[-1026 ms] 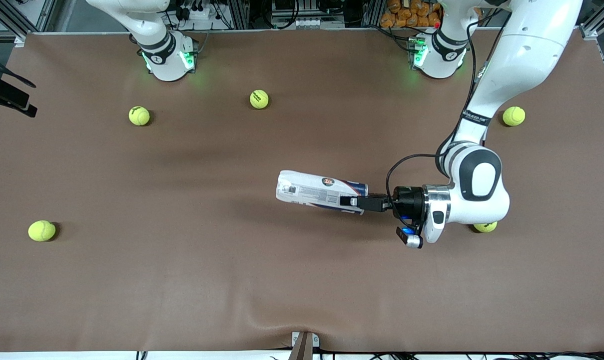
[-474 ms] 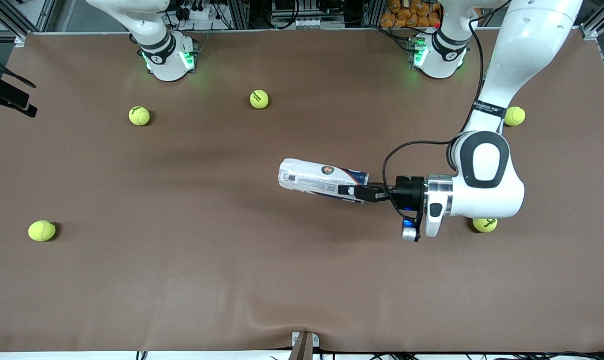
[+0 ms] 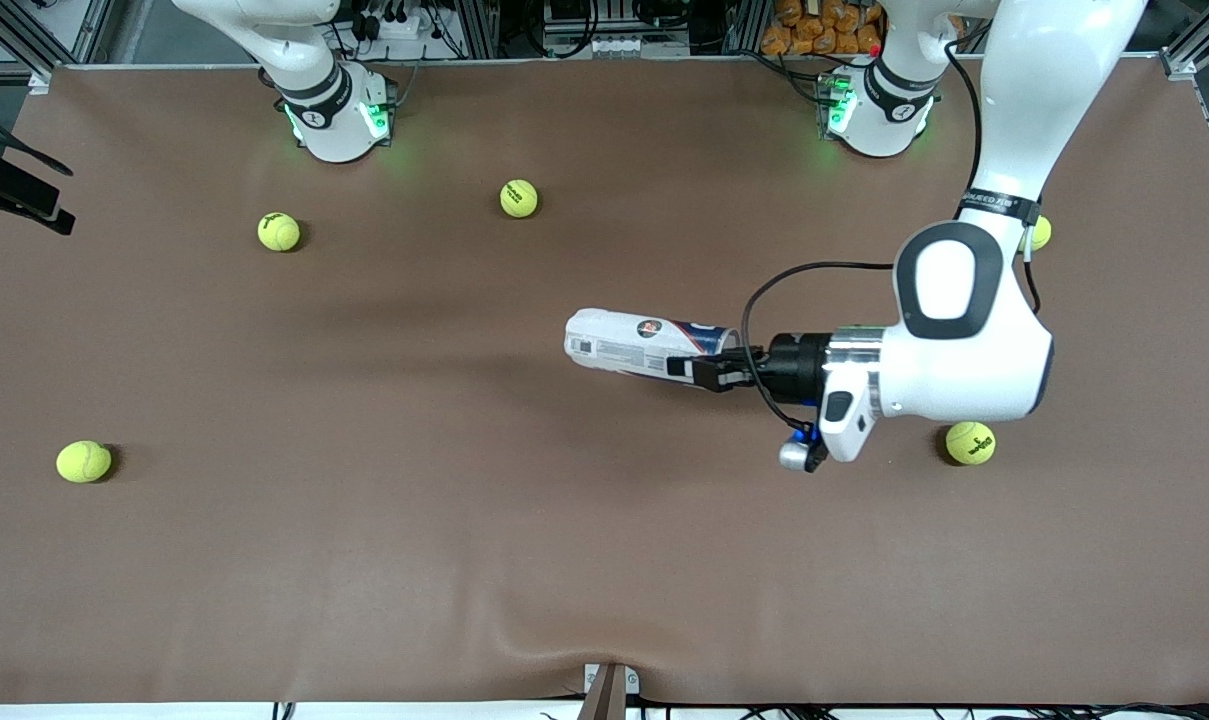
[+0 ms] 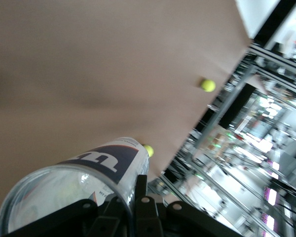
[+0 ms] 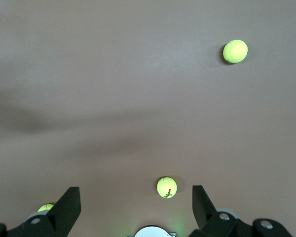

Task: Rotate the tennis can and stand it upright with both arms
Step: 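Swing the can upright with the left gripper and lower it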

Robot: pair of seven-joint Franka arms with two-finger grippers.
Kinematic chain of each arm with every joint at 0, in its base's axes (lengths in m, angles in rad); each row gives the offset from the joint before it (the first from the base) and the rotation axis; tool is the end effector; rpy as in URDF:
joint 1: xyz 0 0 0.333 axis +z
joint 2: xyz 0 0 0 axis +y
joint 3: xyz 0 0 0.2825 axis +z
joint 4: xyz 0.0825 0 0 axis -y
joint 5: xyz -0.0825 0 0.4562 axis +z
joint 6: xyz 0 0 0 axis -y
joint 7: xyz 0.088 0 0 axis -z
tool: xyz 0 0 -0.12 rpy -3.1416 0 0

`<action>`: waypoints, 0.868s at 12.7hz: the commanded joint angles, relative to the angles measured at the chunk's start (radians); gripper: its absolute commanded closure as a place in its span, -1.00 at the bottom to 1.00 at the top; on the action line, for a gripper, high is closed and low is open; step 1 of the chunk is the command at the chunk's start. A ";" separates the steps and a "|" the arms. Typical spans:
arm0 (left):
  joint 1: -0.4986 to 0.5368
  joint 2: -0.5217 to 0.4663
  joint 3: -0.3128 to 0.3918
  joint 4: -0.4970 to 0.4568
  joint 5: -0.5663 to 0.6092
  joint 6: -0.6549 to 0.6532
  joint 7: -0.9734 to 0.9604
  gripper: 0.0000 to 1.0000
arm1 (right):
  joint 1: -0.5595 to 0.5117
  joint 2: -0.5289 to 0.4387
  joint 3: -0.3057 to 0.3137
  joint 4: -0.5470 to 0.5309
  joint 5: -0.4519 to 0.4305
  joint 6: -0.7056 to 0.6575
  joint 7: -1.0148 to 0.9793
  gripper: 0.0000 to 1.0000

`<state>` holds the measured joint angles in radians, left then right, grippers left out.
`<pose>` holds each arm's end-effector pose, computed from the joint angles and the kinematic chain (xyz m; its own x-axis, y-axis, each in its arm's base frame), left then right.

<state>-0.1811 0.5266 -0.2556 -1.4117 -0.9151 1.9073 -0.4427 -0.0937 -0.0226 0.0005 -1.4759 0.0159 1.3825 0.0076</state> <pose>0.6788 -0.3568 0.3759 0.8575 0.1096 -0.5026 0.4641 -0.5865 0.6638 0.5964 -0.0536 0.6268 0.9927 -0.0974 -0.0708 -0.0987 -0.9950 -0.0152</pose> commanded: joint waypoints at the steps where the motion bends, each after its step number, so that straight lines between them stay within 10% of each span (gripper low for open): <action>1: -0.081 -0.016 0.007 0.045 0.187 0.010 -0.179 1.00 | -0.012 0.000 0.012 0.005 0.002 -0.002 0.011 -1.00; 11: -0.325 -0.005 0.018 0.074 0.853 0.072 -0.608 1.00 | -0.012 0.000 0.012 0.002 0.002 0.004 0.011 -1.00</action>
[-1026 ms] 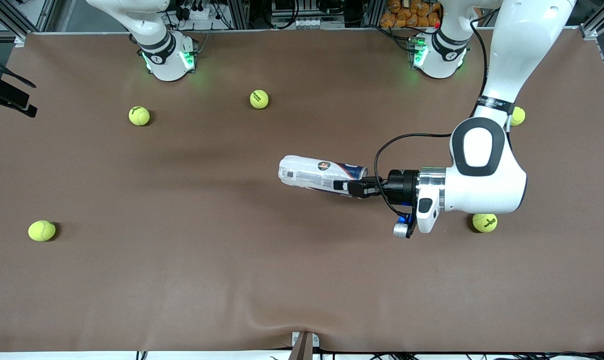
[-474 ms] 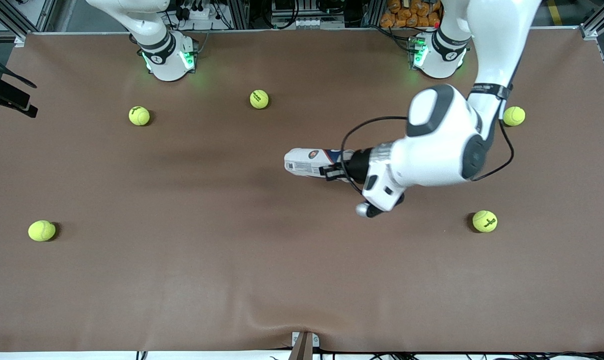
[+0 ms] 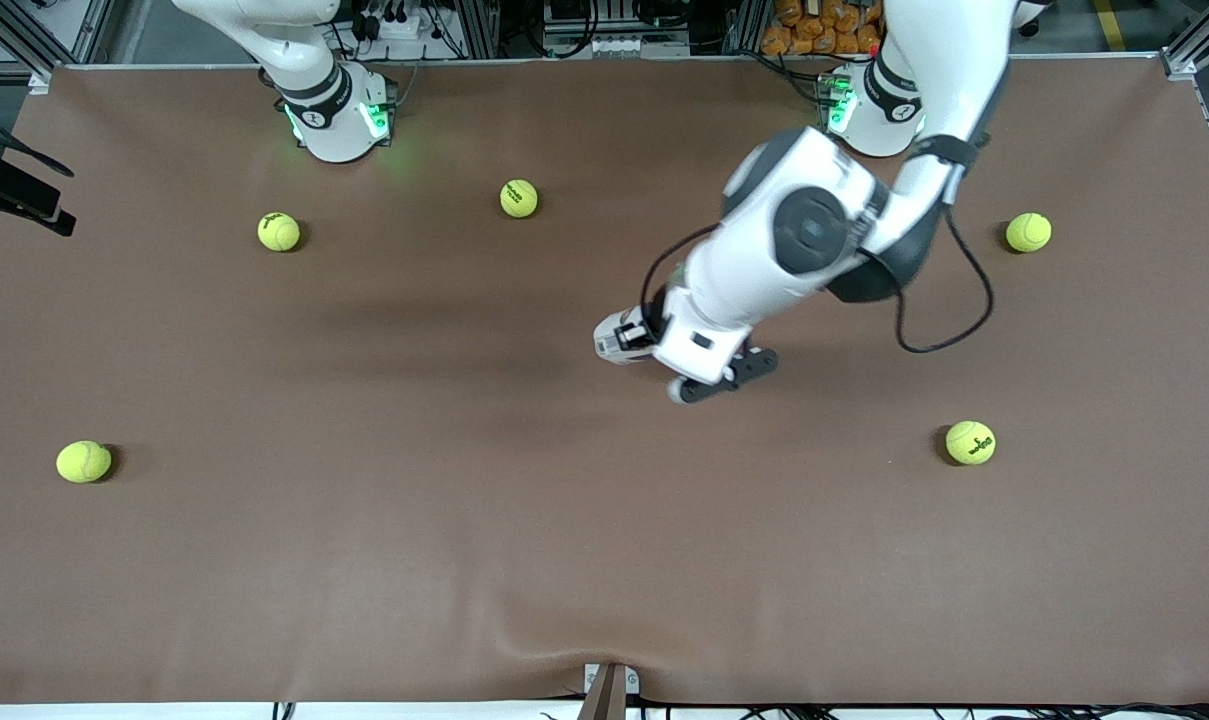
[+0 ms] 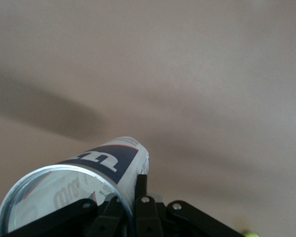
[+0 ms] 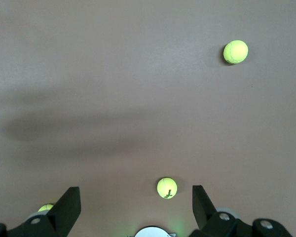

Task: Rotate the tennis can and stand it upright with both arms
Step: 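Swing the can upright with the left gripper and lower it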

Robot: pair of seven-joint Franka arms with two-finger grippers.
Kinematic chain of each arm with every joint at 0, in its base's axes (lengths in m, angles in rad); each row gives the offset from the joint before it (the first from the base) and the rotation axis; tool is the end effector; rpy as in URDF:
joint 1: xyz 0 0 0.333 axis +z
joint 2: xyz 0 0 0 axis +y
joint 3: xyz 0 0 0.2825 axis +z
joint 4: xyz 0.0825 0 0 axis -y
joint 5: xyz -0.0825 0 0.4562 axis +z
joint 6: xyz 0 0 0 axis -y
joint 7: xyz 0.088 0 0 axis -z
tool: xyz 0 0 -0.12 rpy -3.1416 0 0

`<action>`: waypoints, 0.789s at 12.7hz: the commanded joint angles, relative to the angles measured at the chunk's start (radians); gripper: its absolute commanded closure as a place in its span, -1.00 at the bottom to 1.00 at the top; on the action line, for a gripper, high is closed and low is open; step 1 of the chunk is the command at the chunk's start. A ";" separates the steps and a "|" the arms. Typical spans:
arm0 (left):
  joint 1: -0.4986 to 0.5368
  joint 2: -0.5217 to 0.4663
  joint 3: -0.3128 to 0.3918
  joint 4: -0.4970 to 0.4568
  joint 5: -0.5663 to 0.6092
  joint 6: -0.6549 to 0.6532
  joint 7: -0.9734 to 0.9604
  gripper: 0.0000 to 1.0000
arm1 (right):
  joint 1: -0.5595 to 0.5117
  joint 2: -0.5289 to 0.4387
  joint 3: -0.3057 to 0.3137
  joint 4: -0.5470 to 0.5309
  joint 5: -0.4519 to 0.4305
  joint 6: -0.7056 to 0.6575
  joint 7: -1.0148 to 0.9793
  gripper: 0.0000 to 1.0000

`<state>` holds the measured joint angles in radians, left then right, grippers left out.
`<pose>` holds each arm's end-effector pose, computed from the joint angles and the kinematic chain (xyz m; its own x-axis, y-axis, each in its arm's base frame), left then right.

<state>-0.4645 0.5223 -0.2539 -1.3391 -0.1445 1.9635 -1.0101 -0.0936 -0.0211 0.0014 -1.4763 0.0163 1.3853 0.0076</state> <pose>0.5951 -0.4925 0.3871 0.9229 0.3474 -0.1660 0.3786 -0.8972 0.2273 0.5972 -0.0530 0.6259 0.9929 -0.0964 -0.0699 -0.0977 -0.9951 -0.0156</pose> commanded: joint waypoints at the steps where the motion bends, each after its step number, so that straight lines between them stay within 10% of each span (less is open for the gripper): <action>1: -0.065 0.002 0.018 0.001 0.121 0.026 -0.063 1.00 | -0.012 -0.002 0.011 0.002 0.002 0.001 0.011 -1.00; 10: -0.279 0.151 0.041 0.024 0.416 0.067 -0.272 1.00 | -0.012 0.000 0.011 0.001 0.002 0.001 0.012 -1.00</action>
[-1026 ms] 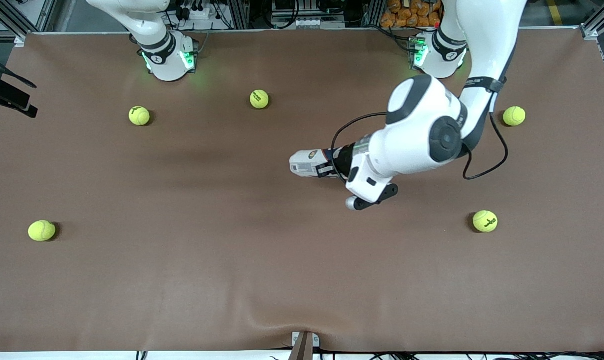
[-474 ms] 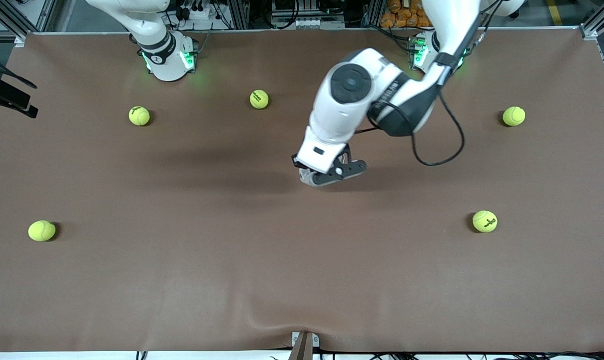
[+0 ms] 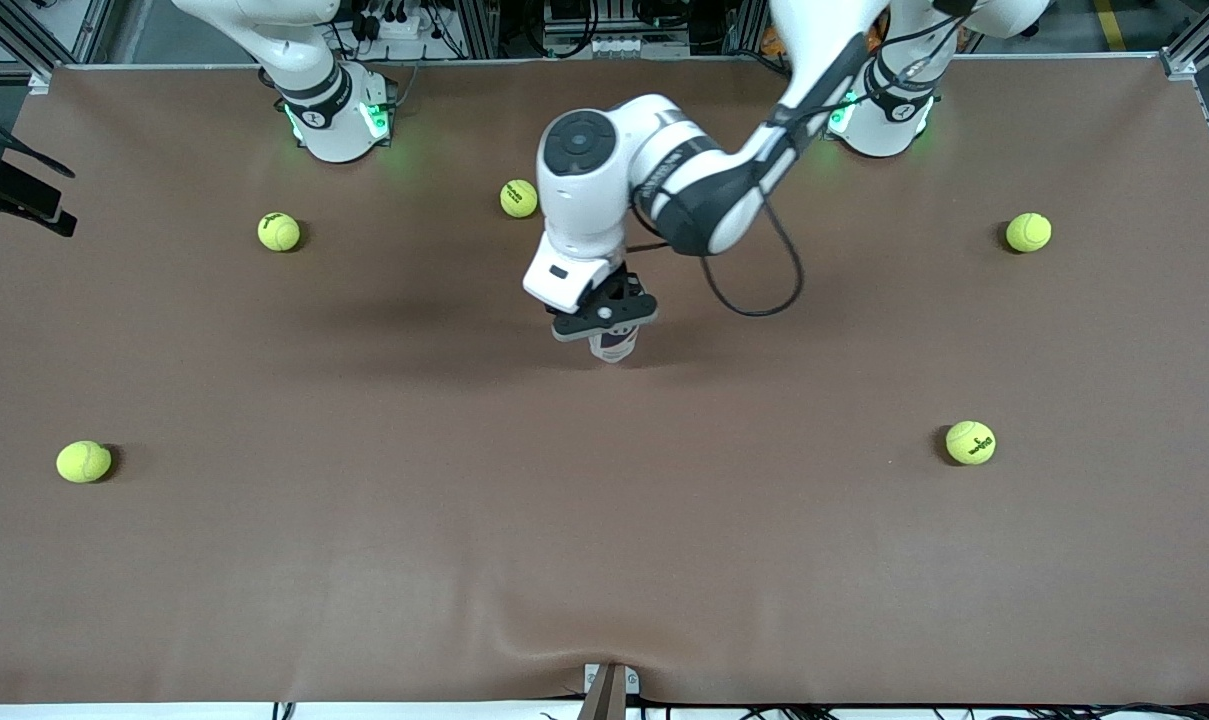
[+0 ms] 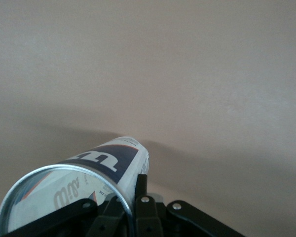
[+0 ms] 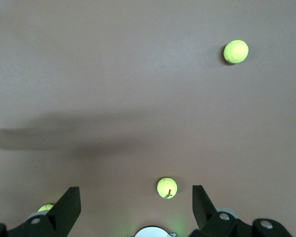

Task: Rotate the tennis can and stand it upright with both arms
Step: 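Swing the can upright with the left gripper and lower it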

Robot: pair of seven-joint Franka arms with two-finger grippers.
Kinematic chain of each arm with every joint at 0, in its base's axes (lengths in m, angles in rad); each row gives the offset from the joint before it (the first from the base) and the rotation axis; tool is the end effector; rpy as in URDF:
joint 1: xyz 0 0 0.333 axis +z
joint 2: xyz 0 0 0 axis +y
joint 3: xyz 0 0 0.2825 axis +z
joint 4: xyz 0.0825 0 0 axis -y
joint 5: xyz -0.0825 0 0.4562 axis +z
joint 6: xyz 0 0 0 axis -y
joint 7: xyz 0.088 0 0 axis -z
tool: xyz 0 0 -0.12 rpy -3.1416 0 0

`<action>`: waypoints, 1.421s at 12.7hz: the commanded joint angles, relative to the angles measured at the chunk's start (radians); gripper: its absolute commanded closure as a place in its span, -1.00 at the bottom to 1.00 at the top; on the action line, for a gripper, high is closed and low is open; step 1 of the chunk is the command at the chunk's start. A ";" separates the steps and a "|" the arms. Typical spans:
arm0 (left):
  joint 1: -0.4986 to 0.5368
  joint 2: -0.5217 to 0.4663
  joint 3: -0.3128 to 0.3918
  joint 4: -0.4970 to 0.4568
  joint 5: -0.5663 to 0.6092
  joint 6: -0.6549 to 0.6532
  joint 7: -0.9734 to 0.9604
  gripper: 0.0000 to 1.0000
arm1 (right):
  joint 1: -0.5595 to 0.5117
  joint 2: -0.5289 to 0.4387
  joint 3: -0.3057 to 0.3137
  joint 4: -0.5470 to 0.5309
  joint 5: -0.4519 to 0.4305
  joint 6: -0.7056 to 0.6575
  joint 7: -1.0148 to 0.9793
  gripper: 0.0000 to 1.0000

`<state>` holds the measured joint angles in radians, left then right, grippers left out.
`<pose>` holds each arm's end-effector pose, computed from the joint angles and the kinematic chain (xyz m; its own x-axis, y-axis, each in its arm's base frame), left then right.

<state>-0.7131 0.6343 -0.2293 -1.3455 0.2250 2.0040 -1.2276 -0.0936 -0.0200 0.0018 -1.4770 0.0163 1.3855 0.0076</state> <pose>0.4928 -0.6013 0.2977 0.9678 0.2381 0.0817 0.2379 -0.9712 0.0127 0.5976 -0.0528 0.6249 0.9928 -0.0960 -0.0715 -0.0974 -0.9951 -0.0156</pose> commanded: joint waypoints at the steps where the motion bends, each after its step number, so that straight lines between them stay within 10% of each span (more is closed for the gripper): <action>1: -0.035 0.050 0.016 0.038 0.048 0.038 -0.064 1.00 | -0.012 -0.001 0.010 0.001 0.002 0.001 0.011 -1.00; 5: -0.037 0.058 0.013 0.039 0.047 0.053 -0.059 0.78 | -0.012 0.000 0.010 0.001 0.002 0.003 0.011 -1.00; 7: -0.037 0.051 0.011 0.039 0.047 0.055 -0.067 -0.99 | -0.012 -0.001 0.009 0.001 0.002 0.001 0.011 -1.00; 18: 0.133 -0.310 0.013 0.037 0.047 -0.255 -0.040 -1.00 | -0.009 -0.001 0.010 0.001 0.002 0.000 0.011 -1.00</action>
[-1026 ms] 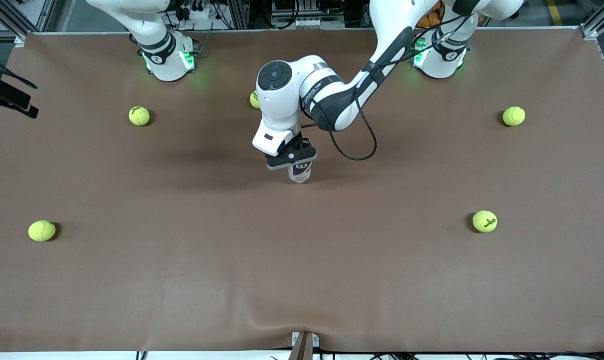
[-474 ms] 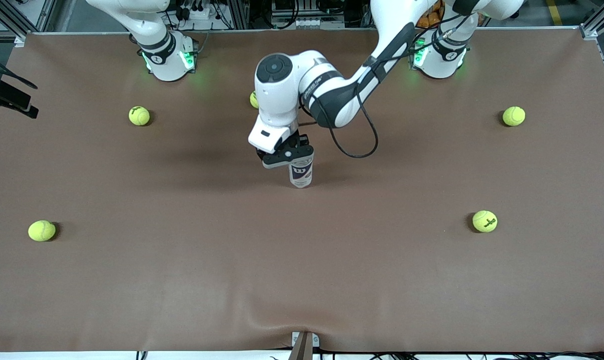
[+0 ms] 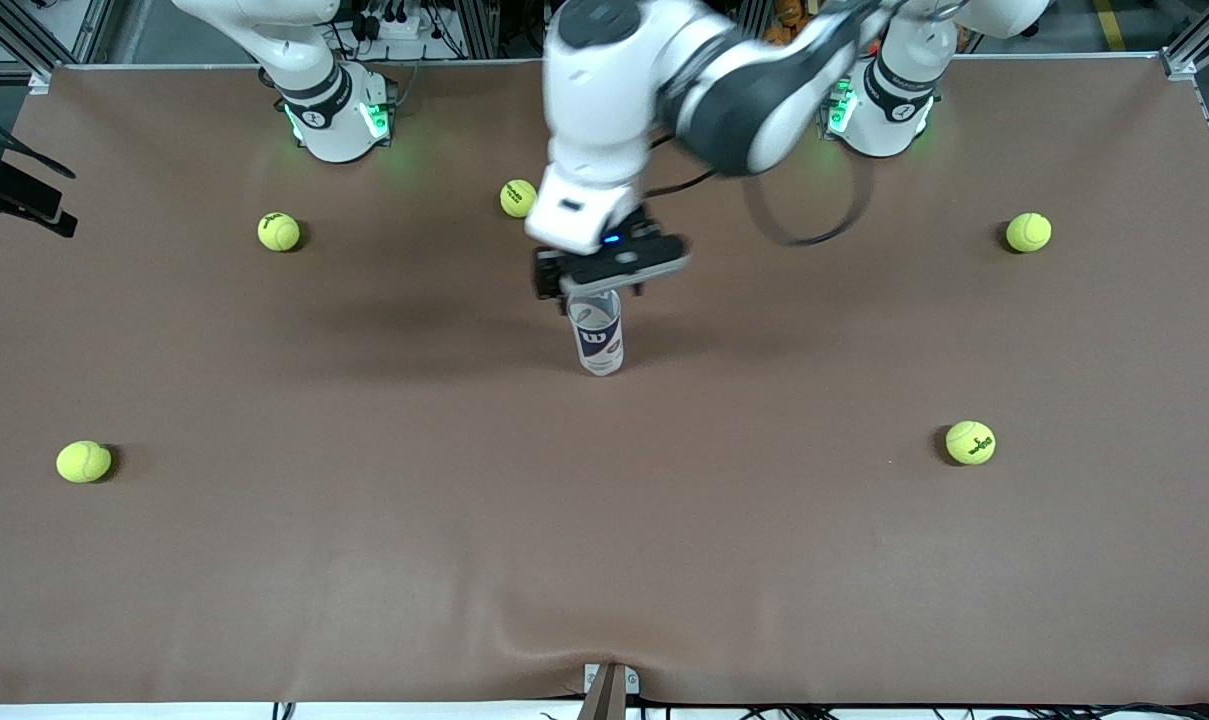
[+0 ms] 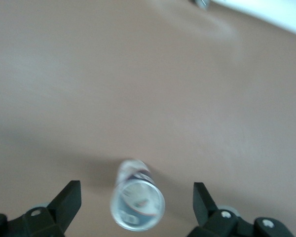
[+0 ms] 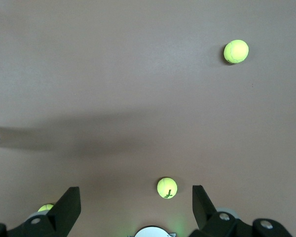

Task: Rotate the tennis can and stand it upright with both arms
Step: 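Open the left gripper and lift it off the can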

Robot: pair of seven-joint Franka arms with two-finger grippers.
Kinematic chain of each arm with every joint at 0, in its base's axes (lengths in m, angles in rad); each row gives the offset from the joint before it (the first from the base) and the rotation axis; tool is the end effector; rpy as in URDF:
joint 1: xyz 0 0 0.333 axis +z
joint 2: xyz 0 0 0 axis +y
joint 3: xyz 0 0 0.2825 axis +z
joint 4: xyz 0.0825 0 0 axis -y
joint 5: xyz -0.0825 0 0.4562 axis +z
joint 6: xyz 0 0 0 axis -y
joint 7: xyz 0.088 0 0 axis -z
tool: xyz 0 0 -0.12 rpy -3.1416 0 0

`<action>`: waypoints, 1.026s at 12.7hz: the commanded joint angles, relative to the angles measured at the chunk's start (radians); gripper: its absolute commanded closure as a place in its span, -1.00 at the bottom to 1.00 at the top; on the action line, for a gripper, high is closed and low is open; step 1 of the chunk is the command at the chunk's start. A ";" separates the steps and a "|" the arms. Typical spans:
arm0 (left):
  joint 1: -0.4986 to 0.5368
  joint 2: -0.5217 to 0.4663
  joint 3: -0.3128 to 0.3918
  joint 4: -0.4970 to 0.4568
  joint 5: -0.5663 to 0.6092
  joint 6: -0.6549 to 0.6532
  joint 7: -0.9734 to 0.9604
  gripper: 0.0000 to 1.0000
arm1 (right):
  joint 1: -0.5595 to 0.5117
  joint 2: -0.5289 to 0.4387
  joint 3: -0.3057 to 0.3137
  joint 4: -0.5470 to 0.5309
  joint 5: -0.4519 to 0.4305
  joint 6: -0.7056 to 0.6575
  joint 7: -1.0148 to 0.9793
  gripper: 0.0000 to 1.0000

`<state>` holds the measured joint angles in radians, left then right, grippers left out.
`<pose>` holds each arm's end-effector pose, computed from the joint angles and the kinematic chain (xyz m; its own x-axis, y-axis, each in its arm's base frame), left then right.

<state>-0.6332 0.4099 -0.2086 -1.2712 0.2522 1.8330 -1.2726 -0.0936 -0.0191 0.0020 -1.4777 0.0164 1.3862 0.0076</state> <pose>0.5391 -0.5298 0.4922 0.8939 0.3981 0.2059 0.3856 -0.9173 0.0998 0.5980 -0.0527 0.6240 0.9928 -0.0958 -0.0724 -0.0972 -0.9951 -0.0157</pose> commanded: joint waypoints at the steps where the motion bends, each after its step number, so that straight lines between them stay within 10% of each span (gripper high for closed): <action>1: 0.085 -0.127 -0.008 -0.039 0.019 -0.150 0.025 -1.00 | -0.009 -0.002 0.012 0.002 0.002 -0.001 0.011 -1.00; 13: 0.659 -0.399 -0.011 -0.132 -0.185 -0.405 0.818 -1.00 | -0.011 -0.007 0.013 0.007 0.002 -0.001 0.009 -1.00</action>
<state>-0.0580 0.0480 -0.2055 -1.3594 0.1111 1.4261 -0.5872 -0.0936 -0.0194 0.0060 -1.4766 0.0166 1.3874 0.0076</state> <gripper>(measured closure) 0.000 0.000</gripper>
